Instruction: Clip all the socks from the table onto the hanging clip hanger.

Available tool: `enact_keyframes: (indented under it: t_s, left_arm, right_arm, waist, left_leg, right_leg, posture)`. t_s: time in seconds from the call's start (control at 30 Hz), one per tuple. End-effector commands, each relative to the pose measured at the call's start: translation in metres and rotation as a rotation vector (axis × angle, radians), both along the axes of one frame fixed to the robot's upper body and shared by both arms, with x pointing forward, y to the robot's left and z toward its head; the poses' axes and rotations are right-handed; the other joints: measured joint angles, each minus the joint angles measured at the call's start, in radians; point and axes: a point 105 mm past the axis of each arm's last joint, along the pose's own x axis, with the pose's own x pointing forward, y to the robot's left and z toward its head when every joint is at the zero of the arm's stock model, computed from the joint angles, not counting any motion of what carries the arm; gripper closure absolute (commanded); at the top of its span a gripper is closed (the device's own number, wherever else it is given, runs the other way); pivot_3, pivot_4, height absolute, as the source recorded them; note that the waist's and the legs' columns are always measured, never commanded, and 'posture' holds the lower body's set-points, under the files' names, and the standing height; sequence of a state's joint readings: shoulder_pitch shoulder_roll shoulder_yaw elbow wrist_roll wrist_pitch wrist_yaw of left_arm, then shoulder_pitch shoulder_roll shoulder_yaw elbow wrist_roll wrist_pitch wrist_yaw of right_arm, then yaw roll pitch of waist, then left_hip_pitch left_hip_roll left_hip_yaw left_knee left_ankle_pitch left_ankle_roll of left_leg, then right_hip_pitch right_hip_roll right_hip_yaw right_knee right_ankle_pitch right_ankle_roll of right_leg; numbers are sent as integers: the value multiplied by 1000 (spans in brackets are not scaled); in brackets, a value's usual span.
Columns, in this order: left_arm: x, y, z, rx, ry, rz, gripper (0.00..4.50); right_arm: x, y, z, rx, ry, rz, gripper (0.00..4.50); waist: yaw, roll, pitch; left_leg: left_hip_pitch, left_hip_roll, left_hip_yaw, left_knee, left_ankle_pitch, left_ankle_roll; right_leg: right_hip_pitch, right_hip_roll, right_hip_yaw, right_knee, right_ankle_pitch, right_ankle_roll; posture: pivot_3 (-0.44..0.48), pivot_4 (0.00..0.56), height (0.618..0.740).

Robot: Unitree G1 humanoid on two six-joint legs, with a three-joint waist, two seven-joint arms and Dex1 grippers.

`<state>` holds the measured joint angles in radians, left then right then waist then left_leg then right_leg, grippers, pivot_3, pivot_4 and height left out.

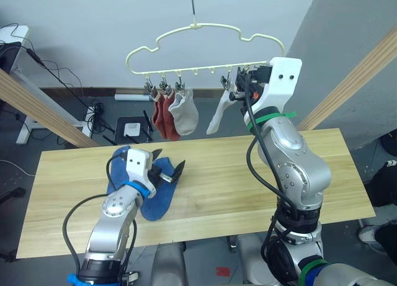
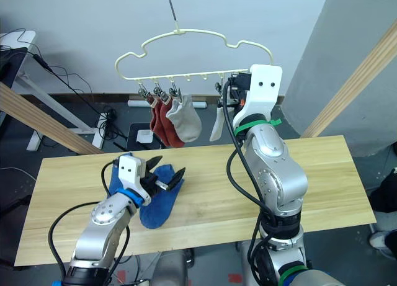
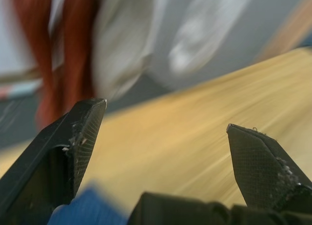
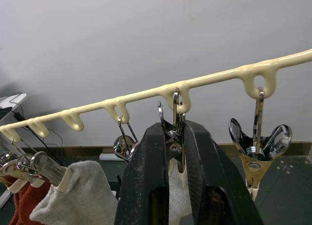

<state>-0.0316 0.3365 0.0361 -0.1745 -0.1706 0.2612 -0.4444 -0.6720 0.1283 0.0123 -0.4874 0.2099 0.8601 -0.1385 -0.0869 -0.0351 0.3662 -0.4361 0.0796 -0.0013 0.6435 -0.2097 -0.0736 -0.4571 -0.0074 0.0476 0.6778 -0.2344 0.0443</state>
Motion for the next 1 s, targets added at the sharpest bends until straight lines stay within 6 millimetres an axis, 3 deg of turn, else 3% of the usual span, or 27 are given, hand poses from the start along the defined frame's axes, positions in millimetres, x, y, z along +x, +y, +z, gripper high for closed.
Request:
enact_keyframes:
  t_s: [0.03, 0.1, 0.23, 0.33, 0.5, 0.73, 0.87, 1.0]
  left_arm:
    - [-3, 0, 8, -12, -27, 7, 0]
    - [-6, 0, 3, 9, -15, -5, 0]
    - [-14, 29, -17, -40, 94, 195, 0]
    - [-17, 34, -24, -17, 126, 259, 0]
    - [-17, 33, -27, 2, 150, 271, 0]
    - [-15, 21, -54, 32, 315, 240, 0]
    - [-19, 26, -63, 60, 365, 258, 0]
    - [-18, 23, -62, 52, 361, 229, 858]
  right_arm:
    - [-8, 3, 13, 13, -59, 20, 4353]
    - [-8, 3, 13, 10, -56, 22, 4353]
    - [-8, 5, 10, 3, -47, 31, 4353]
    - [-8, 6, 9, 1, -44, 38, 4353]
    - [-8, 7, 9, 0, -41, 44, 4353]
    - [-8, 9, 9, 0, -44, 49, 4353]
    - [-9, 10, 9, -2, -46, 50, 4353]
    - [-9, 10, 10, -1, -48, 50, 4353]
  waist:
    - [0, 0, 0]
    - [0, 0, 0]
    - [-4, 0, 0]
    - [-3, 0, 0]
    - [-2, 0, 0]
    - [-2, 0, 0]
    - [-3, 0, 0]
    - [-3, 0, 0]
  left_leg:
    - [0, 0, 0, 0, 0, 0]
    - [0, 0, 0, 0, 0, 0]
    - [0, 0, 2, 0, 0, 0]
    - [0, 0, 1, -1, 0, 0]
    - [0, 0, 1, 0, 0, 0]
    - [0, 0, 1, -1, 0, 0]
    - [1, 0, 1, -1, 0, 0]
    - [1, 0, 1, -1, 0, 0]
  right_leg:
    - [0, 0, 0, 0, 0, 0]
    - [0, 0, 0, 0, 0, 1]
    - [0, 0, 2, -1, 0, 1]
    - [0, 0, 1, -1, -1, 0]
    - [0, 0, 1, -1, -1, 1]
    - [0, 0, 1, -2, -1, 1]
    - [0, 0, 1, -1, -1, 1]
    - [0, 0, 1, -1, -1, 1]
  posture:
    - [-138, 341, 740]
    - [-138, 341, 740]
    - [-143, 344, 740]
    - [-146, 345, 740]
    - [-146, 345, 740]
    - [-152, 345, 740]
    - [-155, 342, 740]
    - [-156, 340, 740]
